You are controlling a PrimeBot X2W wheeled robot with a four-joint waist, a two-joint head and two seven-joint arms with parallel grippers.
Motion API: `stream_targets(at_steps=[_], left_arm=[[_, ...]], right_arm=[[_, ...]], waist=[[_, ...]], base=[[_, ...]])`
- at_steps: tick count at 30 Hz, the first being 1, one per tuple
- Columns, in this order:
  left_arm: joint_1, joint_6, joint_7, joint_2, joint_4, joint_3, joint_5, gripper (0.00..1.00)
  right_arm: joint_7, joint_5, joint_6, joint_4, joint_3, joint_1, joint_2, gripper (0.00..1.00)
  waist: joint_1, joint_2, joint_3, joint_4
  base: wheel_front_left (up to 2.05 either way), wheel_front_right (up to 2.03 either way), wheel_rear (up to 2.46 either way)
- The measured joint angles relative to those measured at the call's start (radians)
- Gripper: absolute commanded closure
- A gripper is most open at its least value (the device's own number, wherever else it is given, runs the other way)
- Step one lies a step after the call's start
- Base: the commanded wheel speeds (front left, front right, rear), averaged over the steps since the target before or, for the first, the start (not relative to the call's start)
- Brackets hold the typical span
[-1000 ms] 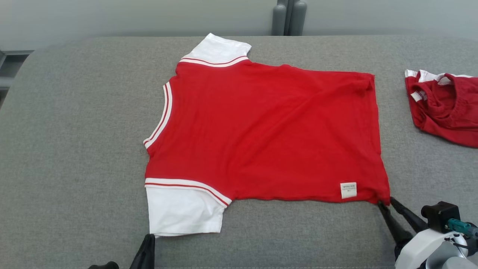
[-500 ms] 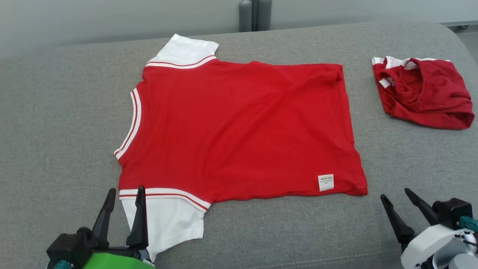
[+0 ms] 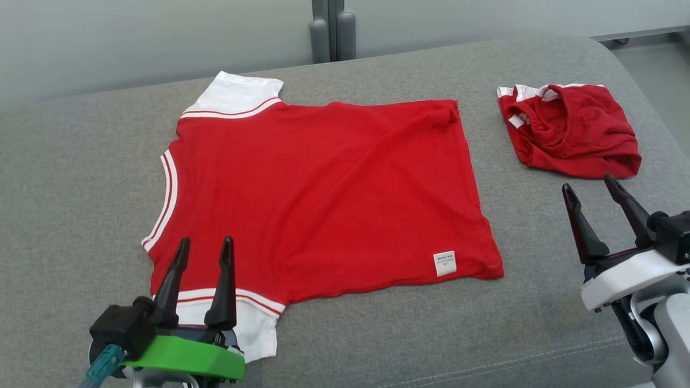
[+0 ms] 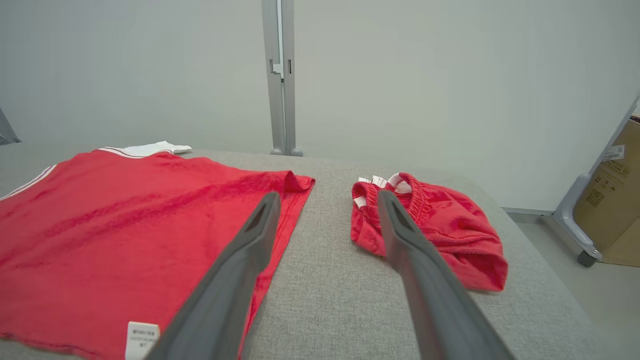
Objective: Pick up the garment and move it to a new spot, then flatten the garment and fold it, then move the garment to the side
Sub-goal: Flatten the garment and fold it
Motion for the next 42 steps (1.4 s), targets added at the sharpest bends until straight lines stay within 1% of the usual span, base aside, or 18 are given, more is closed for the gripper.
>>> stream_targets(at_steps=[2, 5, 11, 12, 15, 18, 23, 42], left_arm=[[-0.001, 0.002, 0.0, -0.003, 0.01, -0.002, 0.0, 0.0], [-0.001, 0.01, -0.003, -0.006, 0.036, 0.0, 0.0, 0.0], [-0.001, 0.037, -0.008, -0.013, 0.065, 0.03, 0.0, 0.0], [-0.001, 0.039, -0.008, -0.013, 0.068, 0.037, 0.002, 0.0], [0.0, 0.049, -0.008, -0.013, 0.084, 0.05, 0.009, 0.0], [0.006, 0.055, -0.009, -0.015, 0.097, 0.064, 0.009, 0.0], [0.033, 0.062, -0.009, -0.02, 0.104, 0.08, 0.009, 0.0], [0.048, 0.062, -0.009, -0.023, 0.104, 0.081, 0.026, 0.0]], right_arm=[[0.0, -0.002, -0.008, -0.015, -0.008, -0.009, 0.01, 0.0], [0.0, -0.006, -0.033, -0.04, -0.02, -0.015, 0.037, 0.0], [0.0, -0.008, -0.067, -0.069, -0.025, -0.012, 0.094, 0.0], [0.0, -0.008, -0.068, -0.07, -0.025, -0.011, 0.102, 0.0], [0.0, -0.009, -0.092, -0.071, -0.025, -0.004, 0.125, 0.0], [0.0, -0.015, -0.102, -0.071, -0.024, 0.023, 0.138, 0.0], [0.0, -0.02, -0.103, -0.062, -0.018, 0.06, 0.154, 0.0], [0.0, -0.04, -0.103, -0.049, -0.014, 0.085, 0.159, 0.0]], waist=[[0.0, 0.0, -0.008, -0.003], [0.0, 0.0, -0.018, -0.003], [0.0, -0.0001, -0.031, 0.013], [0.0, 0.0, -0.033, 0.017], [0.0, 0.0, -0.041, 0.026], [0.0, 0.0, -0.049, 0.034], [0.0, 0.0, -0.064, 0.045], [0.0, 0.0, -0.088, 0.051]], base=[[0.0, 0.0, 0.0], [0.0, 0.0, 0.0], [0.0, 0.0, 0.0], [0.0, 0.0, 0.0], [0.0, 0.0, 0.0], [0.0, 0.0, 0.0], [0.0, 0.0, 0.0], [0.0, 0.0, 0.0]])
